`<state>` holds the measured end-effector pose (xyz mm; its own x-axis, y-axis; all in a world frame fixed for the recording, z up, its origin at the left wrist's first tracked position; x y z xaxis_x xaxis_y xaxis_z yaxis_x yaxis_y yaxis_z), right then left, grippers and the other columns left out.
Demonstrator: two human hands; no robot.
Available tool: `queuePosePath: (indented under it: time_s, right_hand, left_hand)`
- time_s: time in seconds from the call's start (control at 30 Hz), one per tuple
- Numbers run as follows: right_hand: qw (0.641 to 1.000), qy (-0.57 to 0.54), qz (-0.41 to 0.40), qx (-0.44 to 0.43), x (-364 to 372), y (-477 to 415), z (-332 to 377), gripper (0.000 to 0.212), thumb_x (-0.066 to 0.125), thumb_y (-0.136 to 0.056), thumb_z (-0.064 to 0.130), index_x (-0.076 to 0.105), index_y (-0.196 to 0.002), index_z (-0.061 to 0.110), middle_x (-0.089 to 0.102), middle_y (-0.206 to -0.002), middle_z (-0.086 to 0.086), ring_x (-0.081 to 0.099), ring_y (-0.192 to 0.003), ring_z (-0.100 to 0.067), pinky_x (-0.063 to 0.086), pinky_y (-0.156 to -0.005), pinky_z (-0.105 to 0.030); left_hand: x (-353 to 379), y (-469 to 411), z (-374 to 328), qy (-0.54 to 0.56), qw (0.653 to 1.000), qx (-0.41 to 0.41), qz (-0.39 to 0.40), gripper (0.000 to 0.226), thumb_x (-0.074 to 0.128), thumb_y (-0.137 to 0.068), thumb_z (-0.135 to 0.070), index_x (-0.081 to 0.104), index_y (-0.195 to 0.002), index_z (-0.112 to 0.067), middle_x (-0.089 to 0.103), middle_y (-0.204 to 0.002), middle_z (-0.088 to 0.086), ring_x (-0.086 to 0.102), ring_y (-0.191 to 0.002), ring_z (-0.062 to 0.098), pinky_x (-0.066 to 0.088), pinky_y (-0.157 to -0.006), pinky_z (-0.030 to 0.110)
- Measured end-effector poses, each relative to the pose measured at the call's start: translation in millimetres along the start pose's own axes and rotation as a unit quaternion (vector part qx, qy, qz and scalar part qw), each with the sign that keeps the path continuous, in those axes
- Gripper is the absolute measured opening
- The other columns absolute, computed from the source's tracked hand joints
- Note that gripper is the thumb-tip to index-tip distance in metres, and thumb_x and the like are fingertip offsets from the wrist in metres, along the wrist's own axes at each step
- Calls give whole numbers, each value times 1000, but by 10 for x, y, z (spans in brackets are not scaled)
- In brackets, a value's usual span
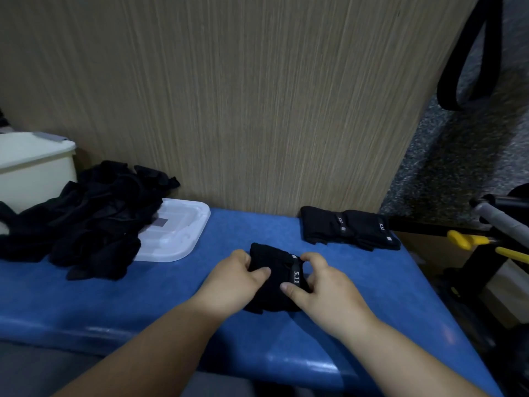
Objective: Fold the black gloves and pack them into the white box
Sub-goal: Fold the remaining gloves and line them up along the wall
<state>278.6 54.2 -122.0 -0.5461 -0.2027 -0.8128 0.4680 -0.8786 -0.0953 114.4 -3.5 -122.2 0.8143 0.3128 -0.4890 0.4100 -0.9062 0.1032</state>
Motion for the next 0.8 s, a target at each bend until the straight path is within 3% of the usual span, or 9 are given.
queuePosePath:
  time_s: [0.07, 0.2, 0.27, 0.33, 0.43, 0.5, 0.6, 0.7, 0.8]
  right_hand:
    - [1000, -17, -10, -5, 18, -15, 16, 58, 61, -83, 52, 36, -131, 32, 56, -74, 12, 55, -77, -9, 35, -55, -17]
    - [993, -109, -47, 14, 10, -124, 18, 68, 60, -85, 50, 25, -141, 34, 57, -117, 5, 57, -108, -16, 46, -86, -30]
    - [966, -250, -23, 62, 15, -213, 57, 62, 60, -89, 41, 25, -140, 33, 64, -109, 3, 64, -93, -16, 52, -78, -32]
    - [900, -422, 8, 111, 35, -311, 103, 54, 59, -92, 32, 29, -136, 32, 67, -100, 0, 67, -72, -16, 52, -62, -30]
    - [854, -502, -5, 135, 20, -490, 119, 50, 63, -90, 24, 35, -131, 33, 66, -97, 2, 63, -67, -14, 47, -56, -26]
    - [866, -482, -47, 120, -21, -633, 98, 54, 68, -87, 21, 36, -129, 33, 66, -98, 3, 64, -77, -14, 46, -58, -27]
    - [930, -341, -104, 88, -117, -831, 57, 64, 72, -81, 31, 35, -133, 29, 64, -106, 0, 63, -92, -17, 49, -72, -30]
    - [975, -170, -131, 62, -200, -993, 36, 67, 67, -81, 44, 30, -135, 30, 61, -108, 1, 59, -98, -20, 47, -80, -34]
    - [987, -19, -147, 60, -226, -1126, 19, 61, 58, -82, 57, 33, -132, 31, 63, -108, 2, 55, -108, -22, 43, -93, -39]
  left_hand:
    - [5, -11, -21, 77, 997, -8, -13, 19, 65, -86, -30, 52, -92, -16, 64, -89, 6, 68, -82, 24, 60, -67, 44]
    - [-1, -82, -92, 194, 980, -15, -36, 17, 64, -90, -24, 52, -99, -16, 68, -91, 6, 69, -78, 20, 58, -66, 36]
    - [16, -153, -121, 244, 969, -24, -25, 19, 63, -91, -23, 51, -105, -17, 69, -94, 8, 70, -82, 24, 59, -70, 41]
    - [31, -229, -166, 274, 961, -27, -11, 17, 60, -93, -23, 53, -107, -15, 70, -97, 11, 69, -89, 27, 57, -79, 48]
    - [29, -387, -254, 294, 955, -32, 2, 13, 55, -96, -21, 59, -103, -11, 70, -100, 13, 67, -94, 29, 54, -88, 49]
    - [34, -531, -292, 311, 949, -51, 8, 12, 54, -96, -19, 60, -102, -11, 70, -103, 14, 66, -98, 32, 51, -92, 52]
    - [66, -769, -323, 326, 942, -77, 8, 12, 54, -96, -19, 60, -103, -12, 69, -105, 14, 65, -101, 33, 48, -96, 54]
    - [114, -981, -361, 343, 935, -90, -2, 14, 52, -97, -16, 57, -108, -10, 68, -104, 15, 65, -95, 31, 53, -88, 48]
    - [162, -1161, -378, 331, 939, -96, -10, 7, 51, -97, -13, 56, -101, -11, 66, -100, 16, 64, -88, 31, 54, -78, 43]
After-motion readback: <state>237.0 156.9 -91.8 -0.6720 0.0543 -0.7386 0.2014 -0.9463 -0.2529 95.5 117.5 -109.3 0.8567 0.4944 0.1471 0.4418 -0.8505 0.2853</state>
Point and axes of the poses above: each hand's wrist, its own y-axis away from the middle knuckle, its own x-axis out of the palm, z = x × y, the point moved 3 cm from there along -y, towards the middle knuckle
